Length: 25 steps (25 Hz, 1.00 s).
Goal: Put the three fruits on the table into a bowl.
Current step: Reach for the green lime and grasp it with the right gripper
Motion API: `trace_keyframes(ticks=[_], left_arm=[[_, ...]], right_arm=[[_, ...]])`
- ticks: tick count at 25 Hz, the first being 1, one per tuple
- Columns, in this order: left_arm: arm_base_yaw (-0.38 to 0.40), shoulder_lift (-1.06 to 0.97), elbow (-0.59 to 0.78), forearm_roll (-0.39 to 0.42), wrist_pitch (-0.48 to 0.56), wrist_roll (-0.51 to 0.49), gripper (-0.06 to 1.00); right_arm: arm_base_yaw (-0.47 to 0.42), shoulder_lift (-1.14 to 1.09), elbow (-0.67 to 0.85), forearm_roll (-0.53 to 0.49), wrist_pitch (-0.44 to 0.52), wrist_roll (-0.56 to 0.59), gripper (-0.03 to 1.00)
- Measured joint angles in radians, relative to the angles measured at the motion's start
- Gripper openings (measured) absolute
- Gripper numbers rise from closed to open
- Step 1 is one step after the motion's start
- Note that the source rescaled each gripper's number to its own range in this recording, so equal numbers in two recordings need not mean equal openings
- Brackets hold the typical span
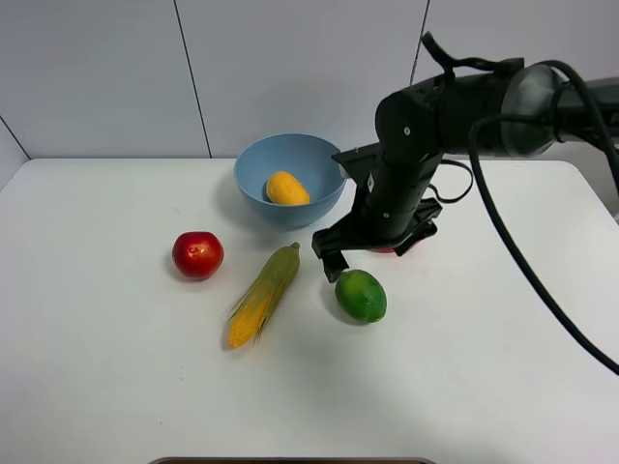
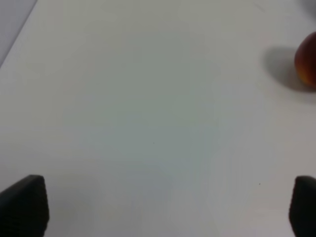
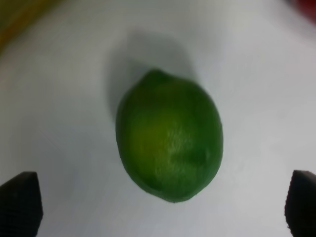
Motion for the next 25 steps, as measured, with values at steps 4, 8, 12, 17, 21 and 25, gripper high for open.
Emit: trace_keyframes(ticks=[4, 8, 12, 17, 21, 25], left_arm=[[0.000, 0.000, 0.000, 0.000, 0.000, 0.000, 1.00], [0.000, 0.000, 0.000, 0.000, 0.000, 0.000, 1.00], [0.000, 0.000, 0.000, 0.000, 0.000, 0.000, 1.00], [0.000, 0.000, 0.000, 0.000, 0.000, 0.000, 1.00], [0.000, 0.000, 0.000, 0.000, 0.000, 0.000, 1.00], [0.000, 0.000, 0.000, 0.000, 0.000, 0.000, 1.00]], right_arm=[[0.000, 0.000, 0.042, 0.009, -0.079, 0.005, 0.98], [0.000, 0.002, 0.043, 0.010, -0.112, 0.016, 0.98], [0.000, 0.047, 0.043, 0.007, -0.094, 0.021, 0.98], [0.000, 0.102, 0.044, 0.004, -0.099, 0.021, 0.98], [0.000, 0.123, 0.044, -0.004, -0.122, 0.021, 0.98], [0.000, 0.160, 0.044, -0.008, -0.162, 0.021, 0.98]])
